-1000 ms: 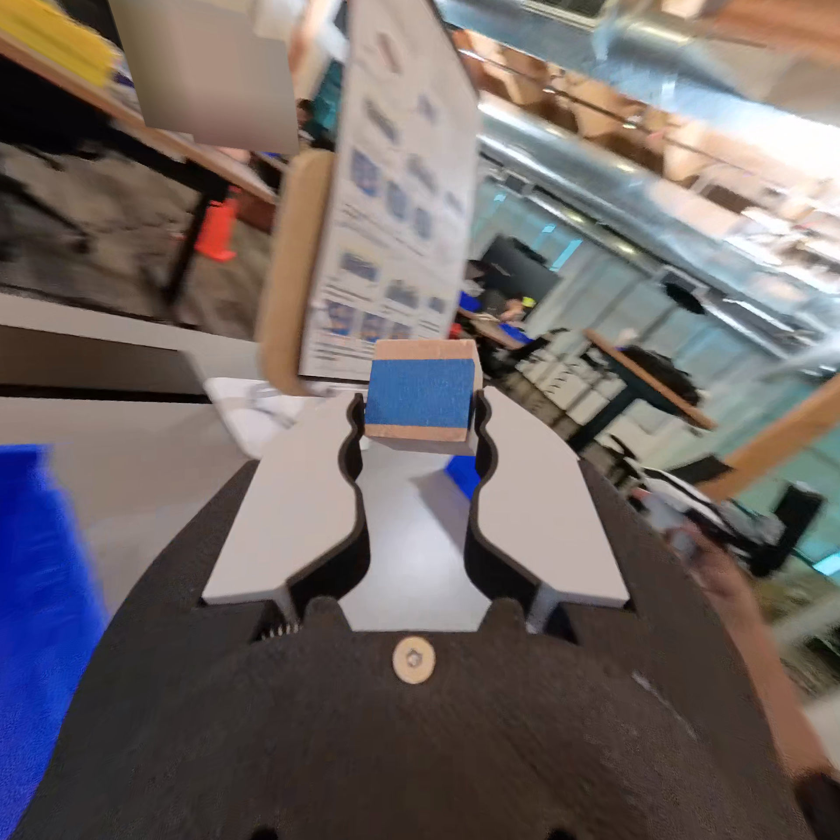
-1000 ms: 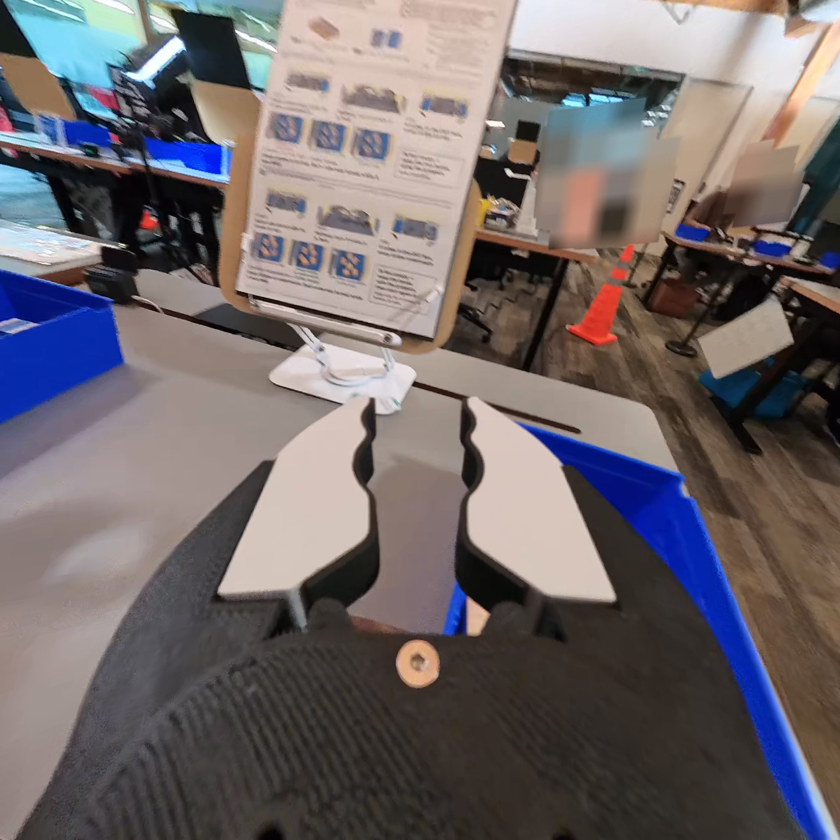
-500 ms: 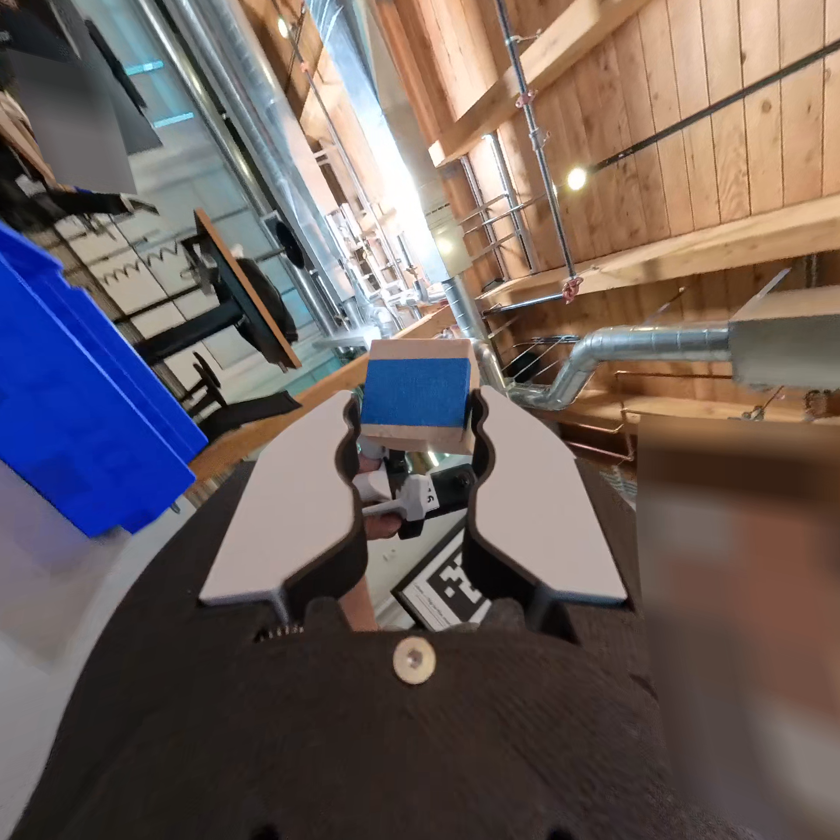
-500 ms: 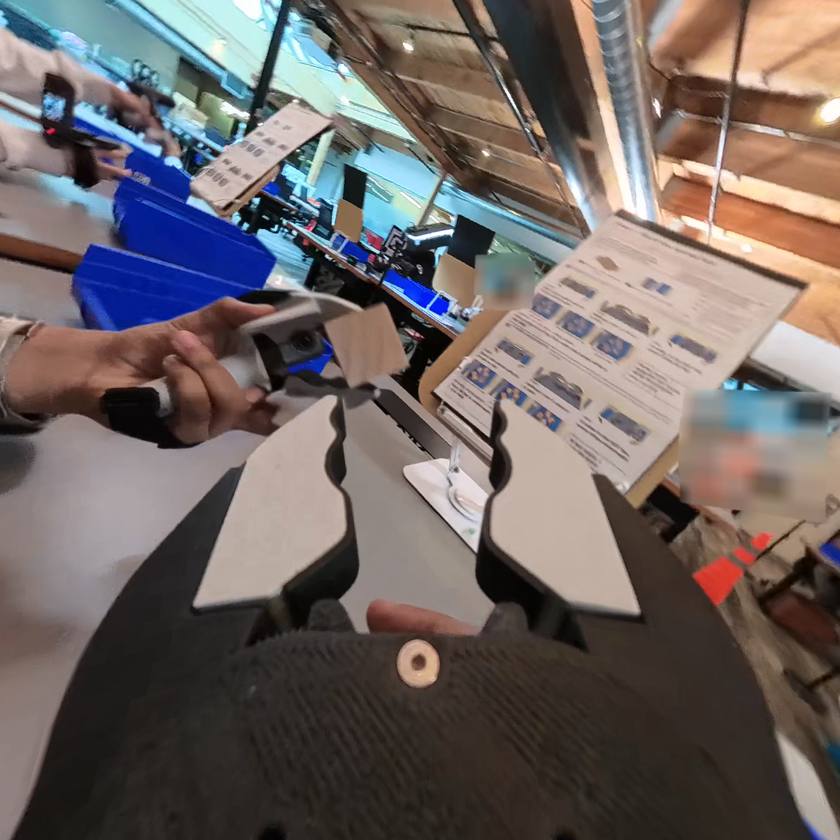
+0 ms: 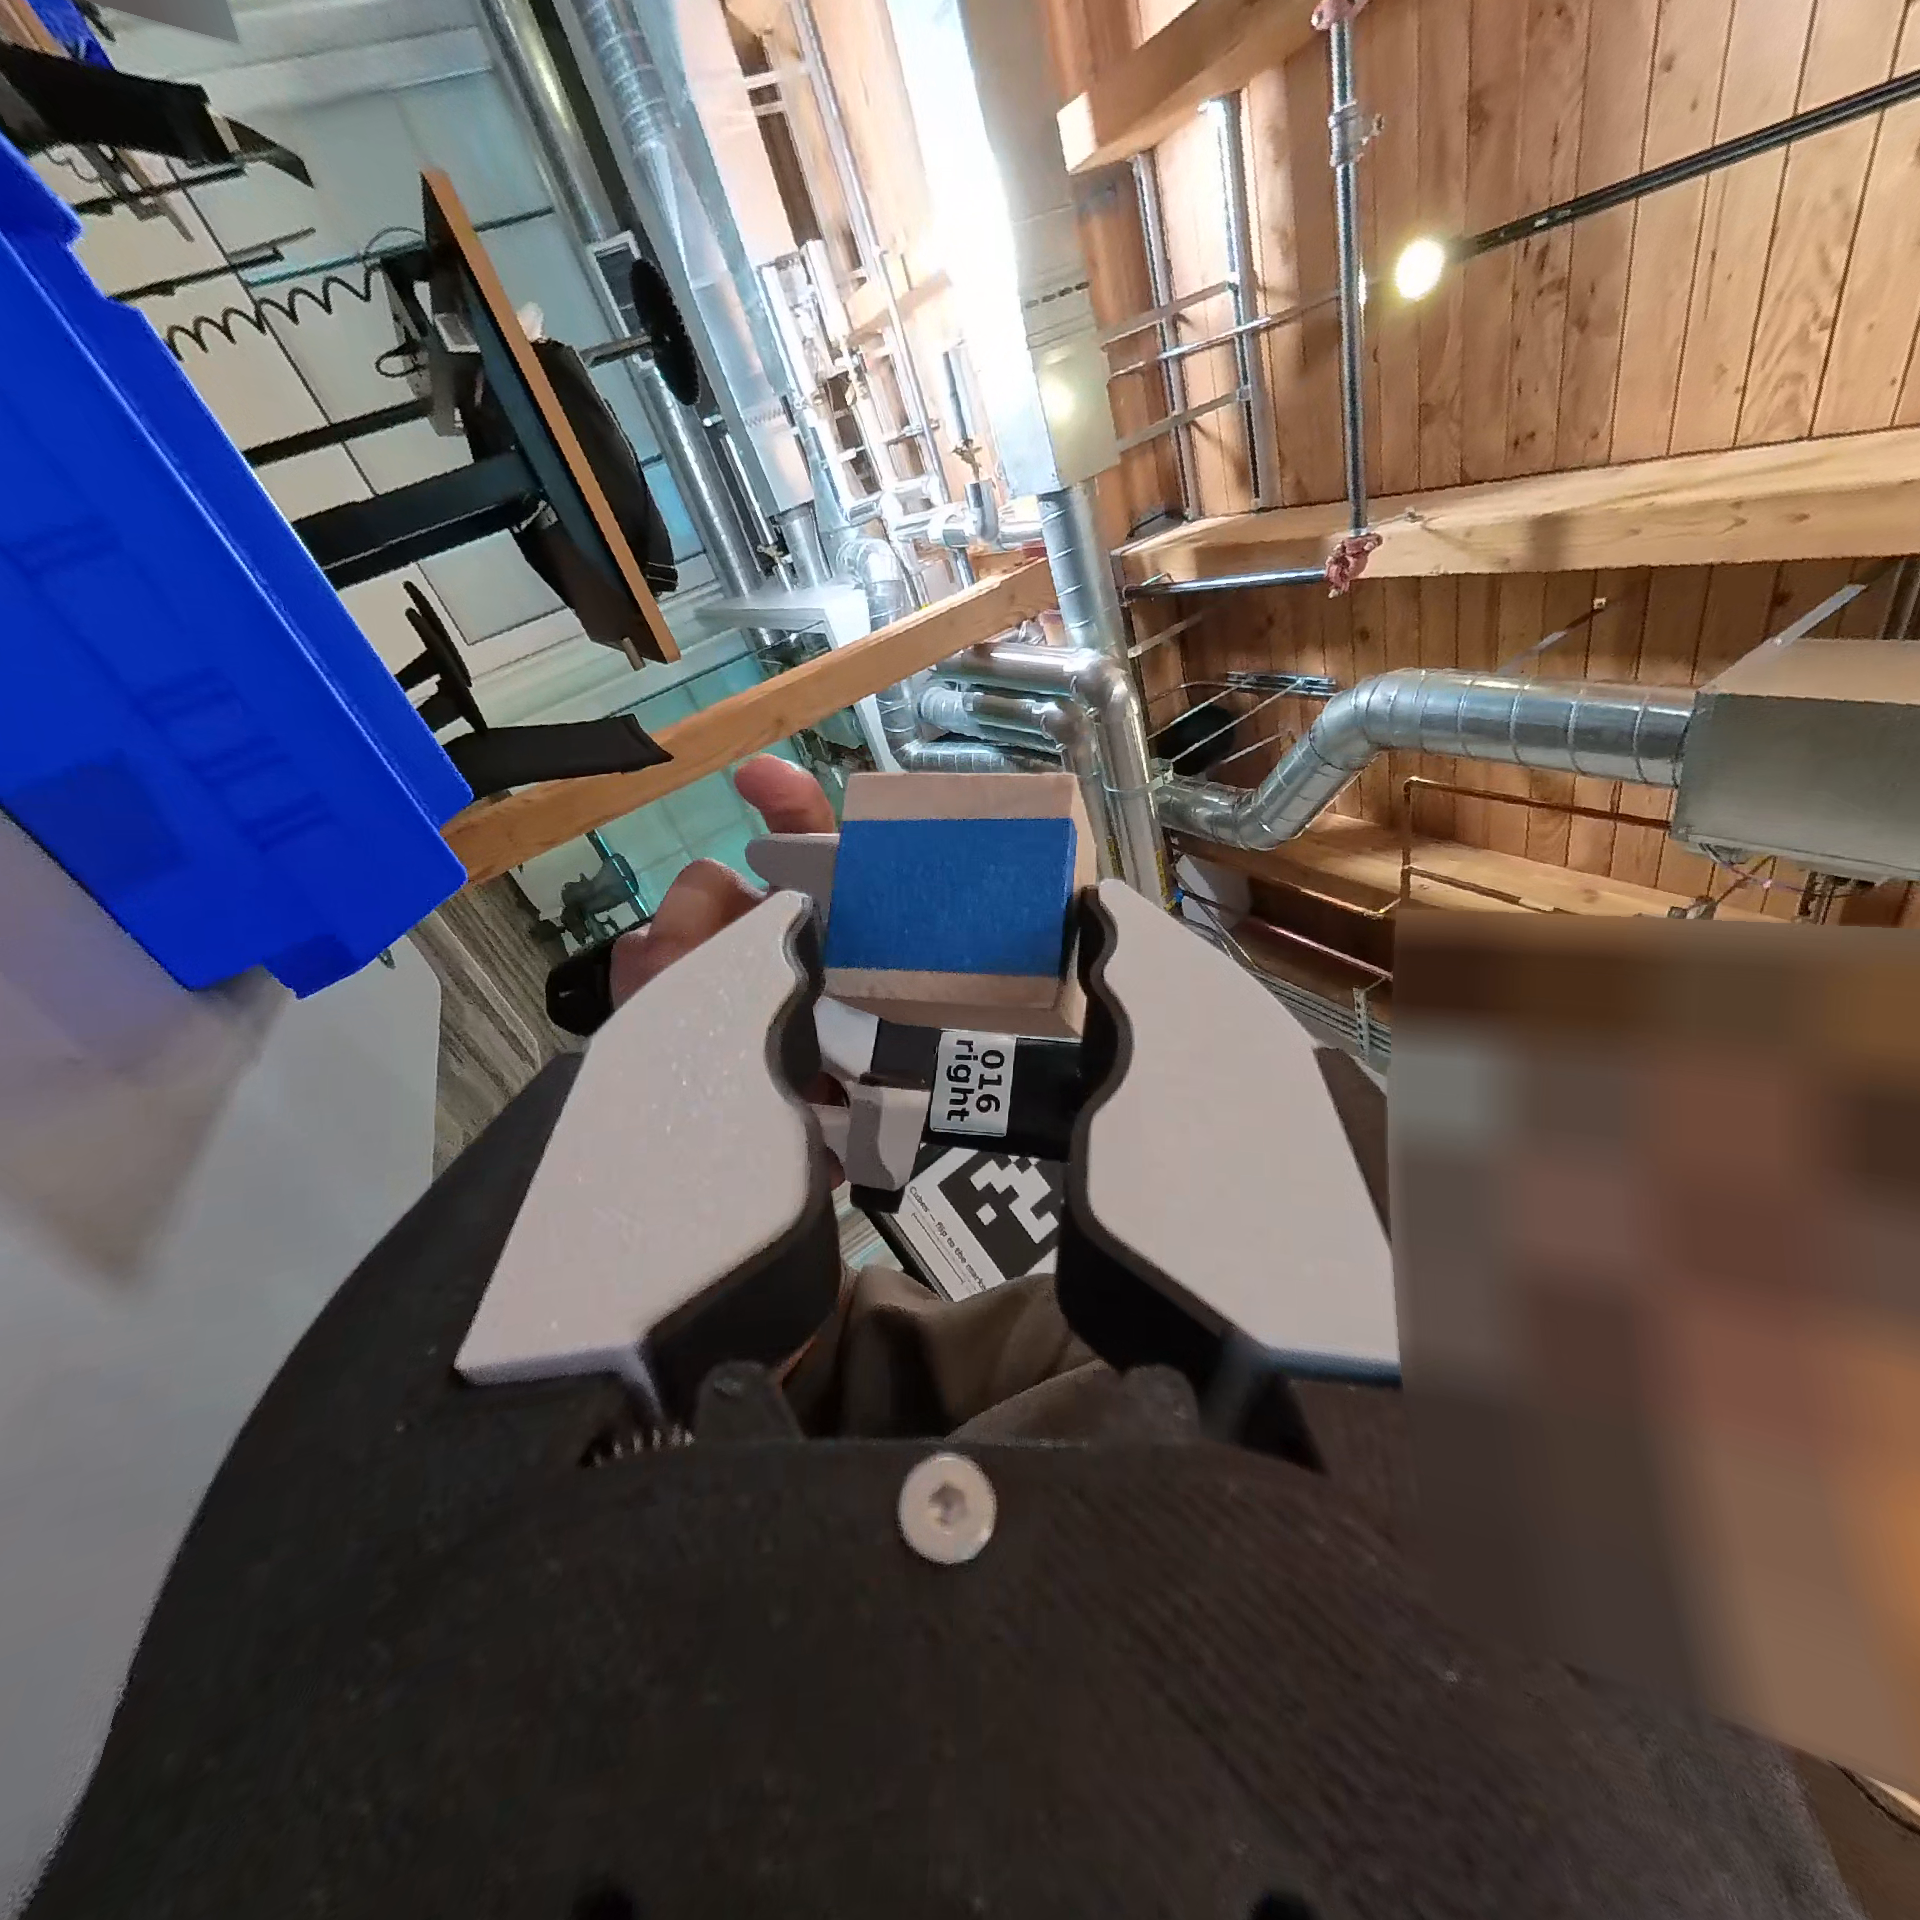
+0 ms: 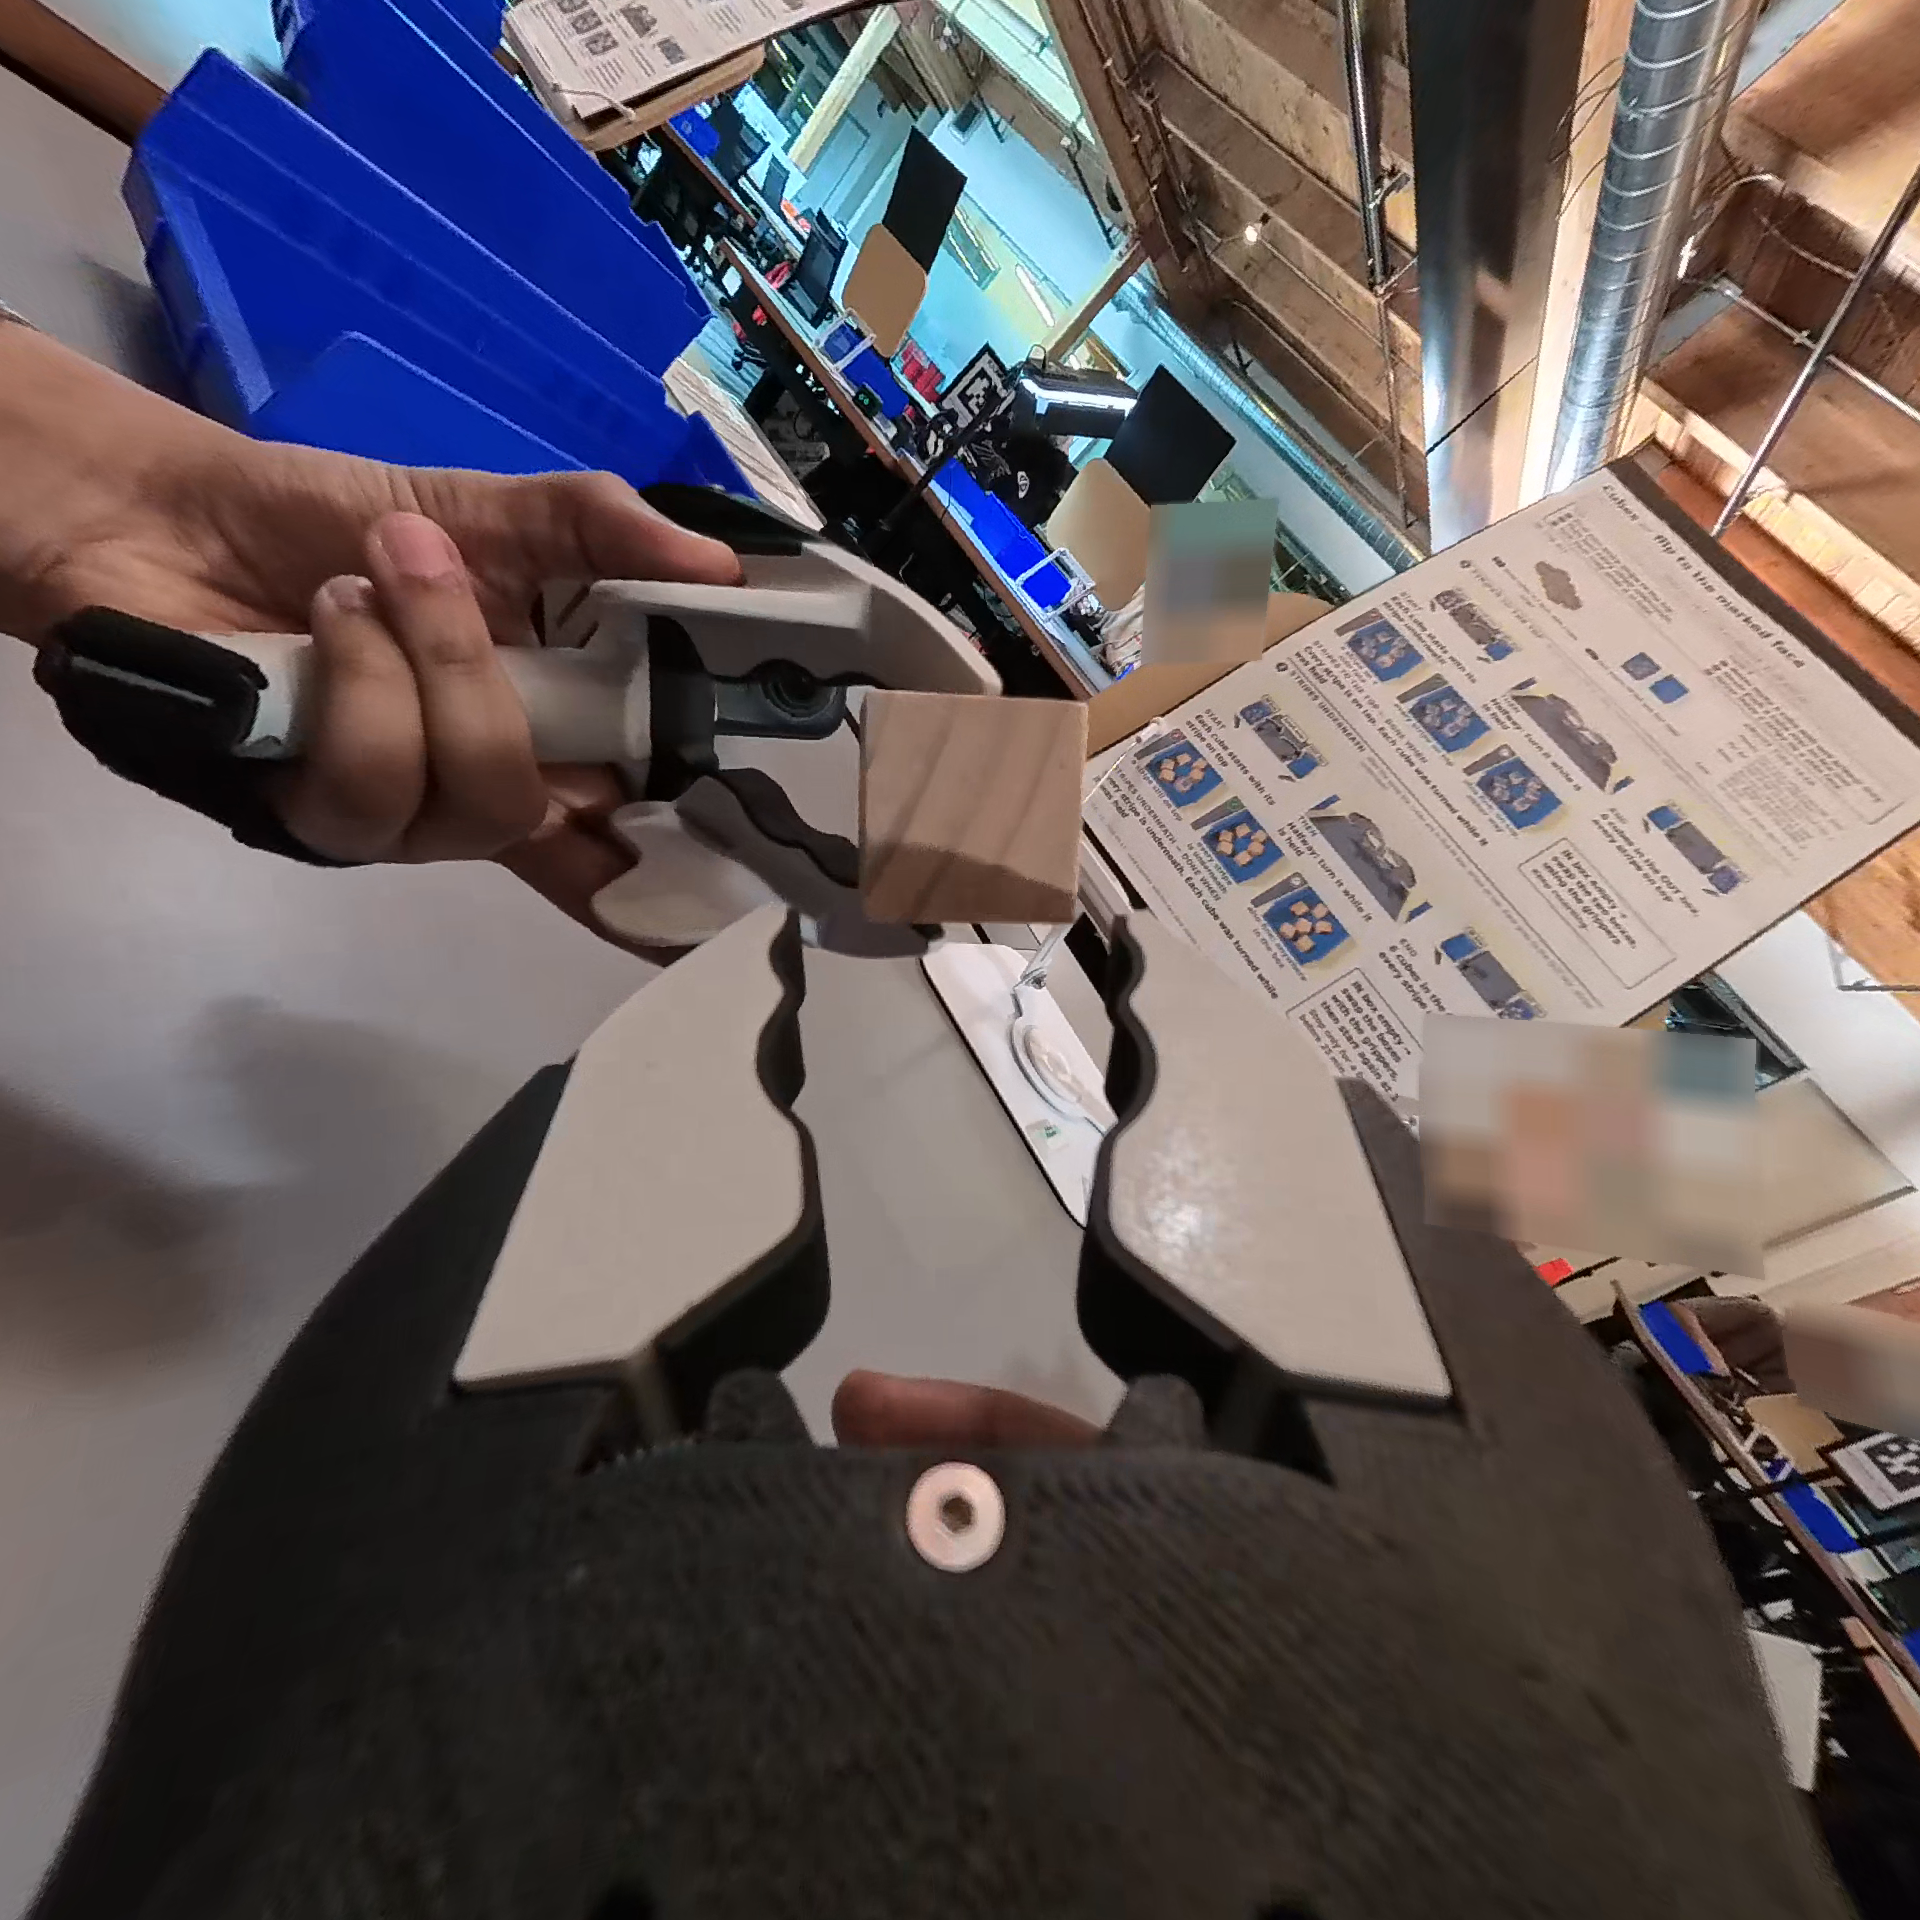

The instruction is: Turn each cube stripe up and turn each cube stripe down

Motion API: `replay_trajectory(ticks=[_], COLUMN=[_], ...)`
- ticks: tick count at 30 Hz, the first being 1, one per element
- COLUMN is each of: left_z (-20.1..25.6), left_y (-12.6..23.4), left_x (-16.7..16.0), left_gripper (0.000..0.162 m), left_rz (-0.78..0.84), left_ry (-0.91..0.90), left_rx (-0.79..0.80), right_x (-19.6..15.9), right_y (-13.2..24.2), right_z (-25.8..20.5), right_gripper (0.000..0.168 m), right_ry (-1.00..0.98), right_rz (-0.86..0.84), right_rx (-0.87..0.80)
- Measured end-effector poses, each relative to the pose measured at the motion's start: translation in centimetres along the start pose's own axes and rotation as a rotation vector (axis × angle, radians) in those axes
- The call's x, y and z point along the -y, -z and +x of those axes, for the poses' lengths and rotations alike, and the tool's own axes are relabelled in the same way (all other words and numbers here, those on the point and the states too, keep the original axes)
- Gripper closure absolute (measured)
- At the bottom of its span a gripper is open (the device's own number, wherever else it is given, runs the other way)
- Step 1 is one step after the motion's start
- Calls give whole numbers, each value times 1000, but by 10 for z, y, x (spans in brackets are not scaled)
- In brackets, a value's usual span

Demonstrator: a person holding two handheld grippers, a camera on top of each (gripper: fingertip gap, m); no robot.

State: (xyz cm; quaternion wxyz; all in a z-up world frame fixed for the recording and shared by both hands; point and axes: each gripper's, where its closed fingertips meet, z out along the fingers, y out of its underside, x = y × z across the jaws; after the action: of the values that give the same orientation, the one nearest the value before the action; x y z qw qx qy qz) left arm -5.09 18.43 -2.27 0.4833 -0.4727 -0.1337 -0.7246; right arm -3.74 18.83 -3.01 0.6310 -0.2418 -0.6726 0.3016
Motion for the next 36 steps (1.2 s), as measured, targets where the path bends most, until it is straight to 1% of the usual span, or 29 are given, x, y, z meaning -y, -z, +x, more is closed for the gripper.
replay_trajectory(ticks=[5,8,17,21,26,29,32,34,36], left_z=[-4,-4,-5,-5,-8,-11,-25,-28,-28], left_y=[-3,-2,0,2,8,12,16,17,18], left_x=[-8,-8,-10,-7,2,7,8,7,4], left_gripper=[113,113,114,115,108,109,116,118,118], left_rz=[-39,-41,-61,-43,7,37,31,22,9], left_ry=[1,8,32,15,-2,-11,-38,-39,-32], left_rx=[13,7,-3,5,30,45,134,146,140], right_x=[-5,-4,-4,-3,0,0,-9,-25,-48], right_y=[-2,-1,0,0,2,8,21,35,55], right_z=[-6,-4,-6,-7,-1,18,55,89,127], right_gripper=[117,127,127,127,127,127,127,127,127], right_ry=[20,34,22,-6,-41,-88,-150,-194,-250], right_rz=[-29,-22,-23,-32,-20,-14,-39,-82,-140], right_rx=[17,3,44,68,58,11,-87,-186,-294])
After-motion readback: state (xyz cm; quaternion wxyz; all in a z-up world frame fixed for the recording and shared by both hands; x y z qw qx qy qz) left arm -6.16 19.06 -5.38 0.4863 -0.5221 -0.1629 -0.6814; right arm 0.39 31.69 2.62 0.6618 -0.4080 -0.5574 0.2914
